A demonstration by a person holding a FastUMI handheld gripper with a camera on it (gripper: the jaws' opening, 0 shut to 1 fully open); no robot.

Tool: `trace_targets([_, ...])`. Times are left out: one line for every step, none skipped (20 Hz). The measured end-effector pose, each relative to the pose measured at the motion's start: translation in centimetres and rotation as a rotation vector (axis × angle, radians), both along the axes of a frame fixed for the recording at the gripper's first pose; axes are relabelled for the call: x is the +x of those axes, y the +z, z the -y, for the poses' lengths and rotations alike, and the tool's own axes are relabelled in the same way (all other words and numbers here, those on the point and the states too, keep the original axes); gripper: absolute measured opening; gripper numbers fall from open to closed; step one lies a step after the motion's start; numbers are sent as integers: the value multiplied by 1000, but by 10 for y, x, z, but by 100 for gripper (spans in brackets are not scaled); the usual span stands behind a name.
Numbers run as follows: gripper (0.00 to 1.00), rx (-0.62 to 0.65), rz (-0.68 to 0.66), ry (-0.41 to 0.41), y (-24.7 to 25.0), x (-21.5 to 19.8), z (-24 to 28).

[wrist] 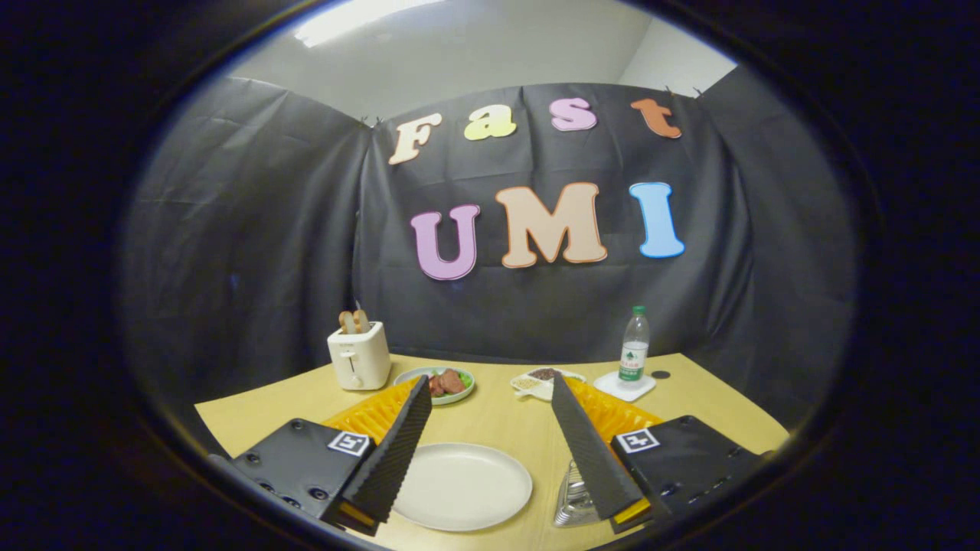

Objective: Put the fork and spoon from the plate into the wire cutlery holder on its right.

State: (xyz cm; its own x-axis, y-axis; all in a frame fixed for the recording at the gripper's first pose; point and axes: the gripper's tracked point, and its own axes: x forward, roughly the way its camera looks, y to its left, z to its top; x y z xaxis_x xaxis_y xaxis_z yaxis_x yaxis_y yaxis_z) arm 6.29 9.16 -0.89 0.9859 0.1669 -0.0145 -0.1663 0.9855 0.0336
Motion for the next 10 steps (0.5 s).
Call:
trace_targets([100, 8, 11, -3, 2, -1, -2])
trace_targets([100, 16, 23, -4, 3, -4, -2])
trace_targets([100, 22, 31, -6, 3, -5, -3])
trace_targets([100, 25, 33, -9, 3, -6, -2])
trace_targets([100, 24, 34, -15, 2, -6, 1])
trace_targets([100, 20, 34, -22, 2, -7, 3])
trace_targets([100, 12, 35, -27, 2, -8, 4])
trace_targets([100, 4, 36, -30, 1, -10, 5])
trace_targets([100, -3, 40, -32, 2, -11, 4])
trace_targets([100, -14, 44, -30, 3, -12, 2])
